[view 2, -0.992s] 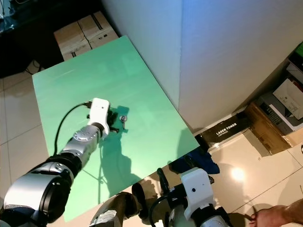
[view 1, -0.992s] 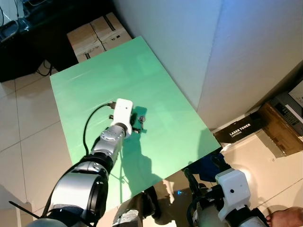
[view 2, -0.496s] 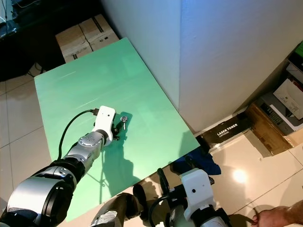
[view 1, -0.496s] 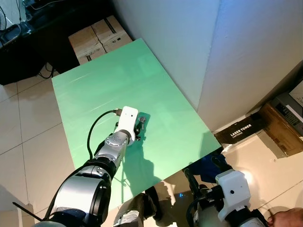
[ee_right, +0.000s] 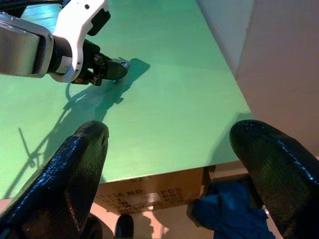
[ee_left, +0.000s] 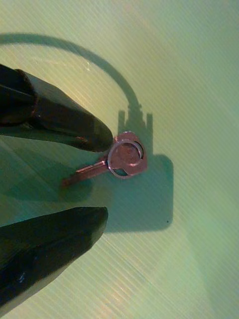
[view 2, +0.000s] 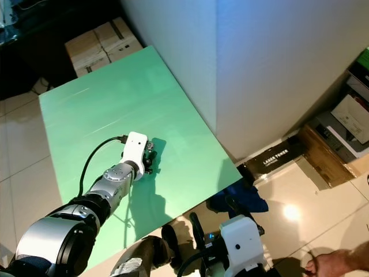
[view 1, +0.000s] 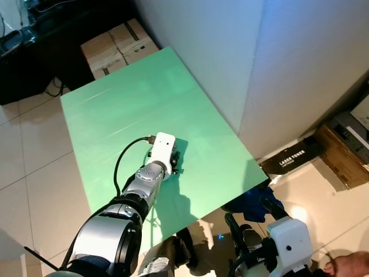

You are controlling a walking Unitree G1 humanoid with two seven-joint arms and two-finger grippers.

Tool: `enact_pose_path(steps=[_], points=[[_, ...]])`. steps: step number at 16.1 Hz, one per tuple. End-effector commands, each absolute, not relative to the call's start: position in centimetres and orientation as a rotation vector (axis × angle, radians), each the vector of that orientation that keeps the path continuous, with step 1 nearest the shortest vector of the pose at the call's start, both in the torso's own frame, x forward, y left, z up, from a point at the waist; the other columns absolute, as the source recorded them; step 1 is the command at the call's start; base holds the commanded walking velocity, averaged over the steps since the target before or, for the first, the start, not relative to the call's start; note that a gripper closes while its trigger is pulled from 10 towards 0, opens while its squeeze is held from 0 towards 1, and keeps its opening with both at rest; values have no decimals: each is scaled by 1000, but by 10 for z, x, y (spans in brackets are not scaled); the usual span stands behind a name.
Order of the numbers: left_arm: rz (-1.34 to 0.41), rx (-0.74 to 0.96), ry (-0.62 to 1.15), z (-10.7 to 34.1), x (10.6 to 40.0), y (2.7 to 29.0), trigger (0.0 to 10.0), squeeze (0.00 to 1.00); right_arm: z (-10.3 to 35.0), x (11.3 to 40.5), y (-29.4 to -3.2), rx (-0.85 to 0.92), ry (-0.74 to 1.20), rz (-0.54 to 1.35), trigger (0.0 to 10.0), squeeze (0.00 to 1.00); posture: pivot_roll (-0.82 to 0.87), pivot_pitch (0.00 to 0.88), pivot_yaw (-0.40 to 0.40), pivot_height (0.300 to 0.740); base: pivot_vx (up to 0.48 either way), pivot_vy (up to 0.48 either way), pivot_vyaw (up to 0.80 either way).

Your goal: Hang keys on a hook

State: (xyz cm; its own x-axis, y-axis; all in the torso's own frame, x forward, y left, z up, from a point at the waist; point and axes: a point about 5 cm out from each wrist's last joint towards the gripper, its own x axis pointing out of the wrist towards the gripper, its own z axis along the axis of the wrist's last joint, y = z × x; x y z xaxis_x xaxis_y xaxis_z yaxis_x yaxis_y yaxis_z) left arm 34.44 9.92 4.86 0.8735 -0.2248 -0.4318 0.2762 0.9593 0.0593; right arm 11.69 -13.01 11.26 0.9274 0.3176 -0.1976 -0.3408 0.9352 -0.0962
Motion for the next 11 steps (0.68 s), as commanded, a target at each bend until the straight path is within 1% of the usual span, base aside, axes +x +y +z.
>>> enact_pose_path(steps=[1, 9, 10, 11], points=[[-226, 115, 480, 40, 340, 108, 10000, 0, 115, 113, -127, -122, 188, 342, 10000, 0, -488, 318, 233, 740, 0, 0, 0], [-174, 155, 514, 36, 338, 118, 10000, 0, 117, 96, -133, -135, 250, 322, 10000, 0, -532, 370, 217, 740, 0, 0, 0], [-160, 153, 518, 36, 339, 121, 9373, 0, 117, 94, -134, -134, 255, 318, 10000, 0, -533, 371, 218, 740, 0, 0, 0], [-148, 153, 521, 36, 339, 124, 9137, 0, 117, 93, -134, -133, 259, 316, 10000, 0, -530, 368, 221, 740, 0, 0, 0]])
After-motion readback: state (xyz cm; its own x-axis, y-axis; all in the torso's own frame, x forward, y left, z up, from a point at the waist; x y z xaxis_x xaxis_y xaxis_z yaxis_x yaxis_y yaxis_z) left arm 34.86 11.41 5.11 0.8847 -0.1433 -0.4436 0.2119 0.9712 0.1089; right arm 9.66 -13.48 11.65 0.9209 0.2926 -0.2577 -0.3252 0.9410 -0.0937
